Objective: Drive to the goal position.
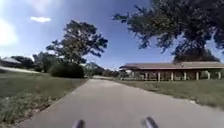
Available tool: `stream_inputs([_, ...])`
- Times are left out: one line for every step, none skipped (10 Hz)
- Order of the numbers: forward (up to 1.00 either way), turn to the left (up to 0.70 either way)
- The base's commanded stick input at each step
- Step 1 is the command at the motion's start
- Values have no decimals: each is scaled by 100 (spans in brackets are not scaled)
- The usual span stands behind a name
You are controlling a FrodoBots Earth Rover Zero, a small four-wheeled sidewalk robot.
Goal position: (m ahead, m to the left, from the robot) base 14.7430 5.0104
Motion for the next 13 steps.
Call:
stream_inputs([70,10])
stream_inputs([70,35])
stream_inputs([70,34])
stream_inputs([70,20])
stream_inputs([70,7])
stream_inputs([70,0])
stream_inputs([70,0])
stream_inputs([70,0])
stream_inputs([70,0])
stream_inputs([70,0])
stream_inputs([70,0])
stream_inputs([70,0])
stream_inputs([70,0])
